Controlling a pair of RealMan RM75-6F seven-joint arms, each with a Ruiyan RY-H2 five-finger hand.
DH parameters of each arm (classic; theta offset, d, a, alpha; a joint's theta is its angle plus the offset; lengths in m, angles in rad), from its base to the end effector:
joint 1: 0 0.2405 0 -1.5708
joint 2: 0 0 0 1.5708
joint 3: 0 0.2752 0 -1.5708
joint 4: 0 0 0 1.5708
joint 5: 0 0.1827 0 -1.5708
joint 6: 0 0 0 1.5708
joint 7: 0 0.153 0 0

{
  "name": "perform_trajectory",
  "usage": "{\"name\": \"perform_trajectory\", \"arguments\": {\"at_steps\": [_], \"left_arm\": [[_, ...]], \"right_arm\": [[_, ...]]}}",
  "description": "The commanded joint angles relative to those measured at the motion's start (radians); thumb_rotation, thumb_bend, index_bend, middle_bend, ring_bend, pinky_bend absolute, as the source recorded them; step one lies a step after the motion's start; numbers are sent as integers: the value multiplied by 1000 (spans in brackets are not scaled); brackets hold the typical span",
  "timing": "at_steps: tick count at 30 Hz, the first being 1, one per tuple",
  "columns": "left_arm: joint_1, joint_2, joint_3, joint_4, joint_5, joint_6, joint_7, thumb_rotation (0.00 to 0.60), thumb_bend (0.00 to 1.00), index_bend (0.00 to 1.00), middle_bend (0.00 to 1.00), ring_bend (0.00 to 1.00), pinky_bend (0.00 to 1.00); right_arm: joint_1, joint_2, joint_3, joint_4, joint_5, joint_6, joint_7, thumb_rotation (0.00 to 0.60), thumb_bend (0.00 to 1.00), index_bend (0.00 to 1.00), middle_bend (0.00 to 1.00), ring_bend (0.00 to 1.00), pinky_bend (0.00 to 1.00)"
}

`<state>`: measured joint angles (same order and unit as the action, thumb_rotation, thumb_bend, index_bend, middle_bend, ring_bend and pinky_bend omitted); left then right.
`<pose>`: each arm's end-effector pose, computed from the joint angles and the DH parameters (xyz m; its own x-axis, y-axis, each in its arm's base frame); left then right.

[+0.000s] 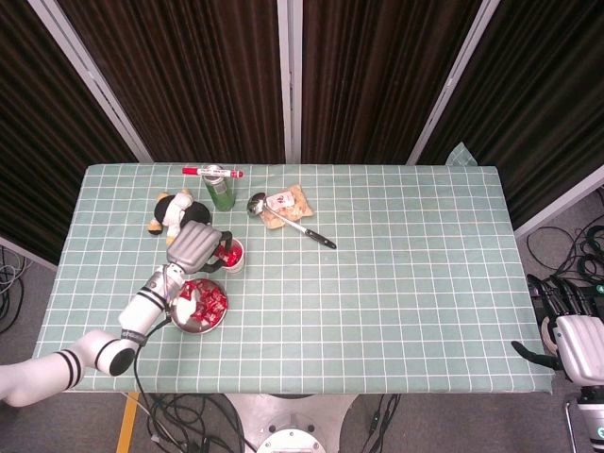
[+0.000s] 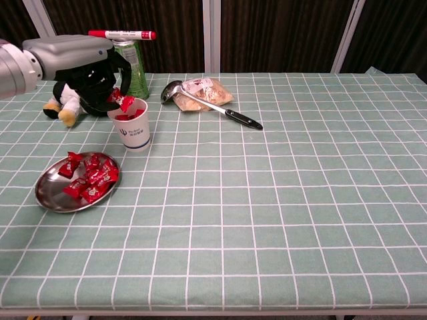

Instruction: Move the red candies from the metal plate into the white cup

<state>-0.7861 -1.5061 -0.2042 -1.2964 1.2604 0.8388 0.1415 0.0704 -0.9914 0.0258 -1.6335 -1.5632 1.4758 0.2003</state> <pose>-0.1698 0.3963 0.0285 0.4955 0.2279 0.8382 0.8246 -0.4266 -0.3715 -0.3147 -0.1799 0.2236 0.3134 -0.0447 0.9486 -0.9491 -0.0473 0.3113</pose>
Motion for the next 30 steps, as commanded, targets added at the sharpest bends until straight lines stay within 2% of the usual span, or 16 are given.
{"name": "perform_trajectory", "arguments": {"at_steps": [1, 5, 10, 14, 21, 30], "left_arm": [[-21, -25, -4, 26, -45, -31, 33, 600, 350, 551, 933, 864, 1000], [-18, -25, 0, 20, -67, -31, 37, 600, 339, 407, 930, 864, 1000], [19, 8, 16, -24, -52, 32, 25, 600, 330, 354, 928, 863, 1000], [82, 47, 49, -69, -12, 119, -2, 600, 329, 356, 927, 862, 1000], [201, 86, 145, -94, 86, 250, -65, 600, 329, 426, 923, 859, 1000], [212, 24, 217, 35, 156, 204, -62, 600, 329, 472, 921, 857, 1000]], "right_arm": [[1, 0, 0, 2, 0, 0, 2, 600, 47, 0, 148, 0, 7], [2, 1, 2, 3, 3, -3, 4, 600, 48, 0, 148, 0, 8], [5, 2, 4, 1, 1, -4, 3, 600, 48, 0, 148, 0, 9], [5, 4, 2, -2, -5, -2, 1, 600, 49, 0, 148, 0, 9], [7, 5, -2, -12, -15, -4, -11, 600, 49, 0, 148, 0, 9], [5, 4, -5, -25, -22, 2, -28, 600, 48, 0, 148, 0, 9]]}}
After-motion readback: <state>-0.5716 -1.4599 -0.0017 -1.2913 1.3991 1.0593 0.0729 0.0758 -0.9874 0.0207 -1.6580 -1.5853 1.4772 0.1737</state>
